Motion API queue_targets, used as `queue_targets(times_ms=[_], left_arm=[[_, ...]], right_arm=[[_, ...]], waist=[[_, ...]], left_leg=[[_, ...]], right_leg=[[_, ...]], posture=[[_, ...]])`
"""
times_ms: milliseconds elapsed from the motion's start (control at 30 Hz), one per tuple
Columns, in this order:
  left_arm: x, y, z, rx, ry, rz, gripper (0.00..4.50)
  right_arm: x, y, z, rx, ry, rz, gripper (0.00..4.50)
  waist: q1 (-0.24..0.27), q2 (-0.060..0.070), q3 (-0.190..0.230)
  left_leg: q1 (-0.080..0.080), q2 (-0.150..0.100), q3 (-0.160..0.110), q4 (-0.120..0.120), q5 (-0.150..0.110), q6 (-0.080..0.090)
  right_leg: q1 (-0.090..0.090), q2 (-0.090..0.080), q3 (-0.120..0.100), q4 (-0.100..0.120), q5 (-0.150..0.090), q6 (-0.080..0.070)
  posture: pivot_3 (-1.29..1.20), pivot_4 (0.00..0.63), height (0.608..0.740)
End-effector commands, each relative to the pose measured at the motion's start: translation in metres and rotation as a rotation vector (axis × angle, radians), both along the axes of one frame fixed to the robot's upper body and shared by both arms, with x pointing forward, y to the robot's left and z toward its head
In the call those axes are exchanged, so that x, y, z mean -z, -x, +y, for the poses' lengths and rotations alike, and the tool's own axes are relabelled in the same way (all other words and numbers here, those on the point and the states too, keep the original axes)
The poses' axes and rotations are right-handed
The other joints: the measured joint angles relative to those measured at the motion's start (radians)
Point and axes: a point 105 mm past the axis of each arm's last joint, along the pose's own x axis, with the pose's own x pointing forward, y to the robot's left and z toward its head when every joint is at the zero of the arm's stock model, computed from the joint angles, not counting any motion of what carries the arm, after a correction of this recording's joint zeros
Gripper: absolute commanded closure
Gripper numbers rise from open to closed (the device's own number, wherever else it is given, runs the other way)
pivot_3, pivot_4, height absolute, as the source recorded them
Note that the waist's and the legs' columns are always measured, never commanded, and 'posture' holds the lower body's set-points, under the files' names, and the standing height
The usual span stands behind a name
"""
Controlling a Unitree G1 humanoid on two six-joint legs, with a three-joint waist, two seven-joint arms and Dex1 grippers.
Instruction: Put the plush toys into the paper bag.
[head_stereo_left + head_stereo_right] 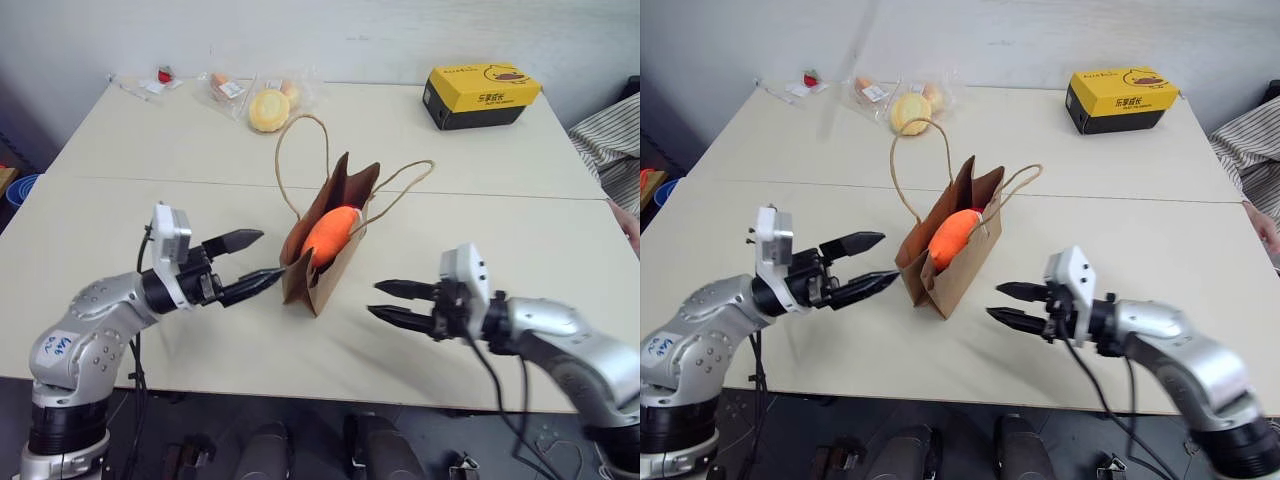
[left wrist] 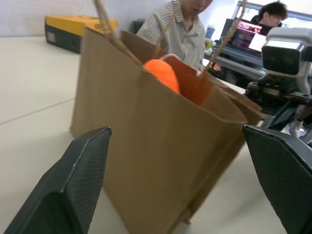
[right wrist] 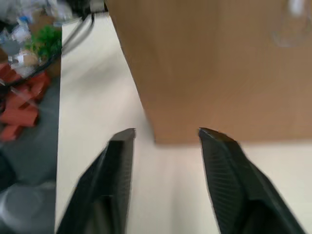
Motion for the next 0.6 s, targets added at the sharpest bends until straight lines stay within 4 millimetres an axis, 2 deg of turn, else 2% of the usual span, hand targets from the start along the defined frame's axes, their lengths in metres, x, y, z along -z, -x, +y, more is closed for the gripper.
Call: queue_targets(times_ms=[33, 100, 133, 333, 600], left_arm=[[-0.004, 0.003, -0.012, -0.04, 0.022, -0.062, 0.0], [-0.001, 0.003, -0.018, -0.061, 0.04, -0.064, 0.0], [0.0, 0.003, -0.021, -0.062, 0.05, -0.06, 0.0], [0.004, 0.012, -0.032, -0.033, 0.049, -0.06, 0.0], [0.006, 0.009, -0.037, -0.075, 0.049, -0.075, 0.0]], right_arm=[[-0.007, -0.009, 0.016, 0.041, -0.03, -0.166, 3.54], [-0.006, -0.012, 0.028, 0.038, -0.055, -0.179, 4.27], [-0.005, -0.011, 0.033, 0.023, -0.061, -0.175, 4.47], [-0.003, -0.015, 0.052, -0.035, -0.053, -0.181, 4.47], [-0.006, -0.019, 0.072, -0.072, -0.087, -0.192, 4.47]], waist=[[0.001, 0.0, 0.0], [0.0, 0.0, 0.0], [0.0, 0.0, 0.0], [-0.002, 0.0, 0.0], [-0.002, 0.0, 0.0]], left_leg=[[0.0, 0.0, 0.0, 0.0, 0.0, 0.0], [0.001, 0.0, 0.0, 0.0, 0.0, -0.001], [0.001, 0.0, 0.0, 0.0, 0.0, -0.001], [0.001, 0.0, 0.0, 0.0, 0.0, -0.001], [0.001, 0.0, 0.0, 0.0, 0.001, -0.001]], right_leg=[[0.0, 0.0, 0.0, 0.0, 0.0, 0.0], [0.0, 0.0, 0.0, 0.001, 0.0, 0.0], [0.001, 0.0, 0.0, 0.0, 0.0, 0.0], [0.0, 0.0, 0.0, 0.001, 0.0, 0.0], [0.0, 0.0, 0.0, 0.001, 0.0, 0.0]], posture=[[0.0, 0.15, 0.74], [0.0, 0.15, 0.74], [0.0, 0.15, 0.74], [0.0, 0.15, 0.74], [0.0, 0.15, 0.74]])
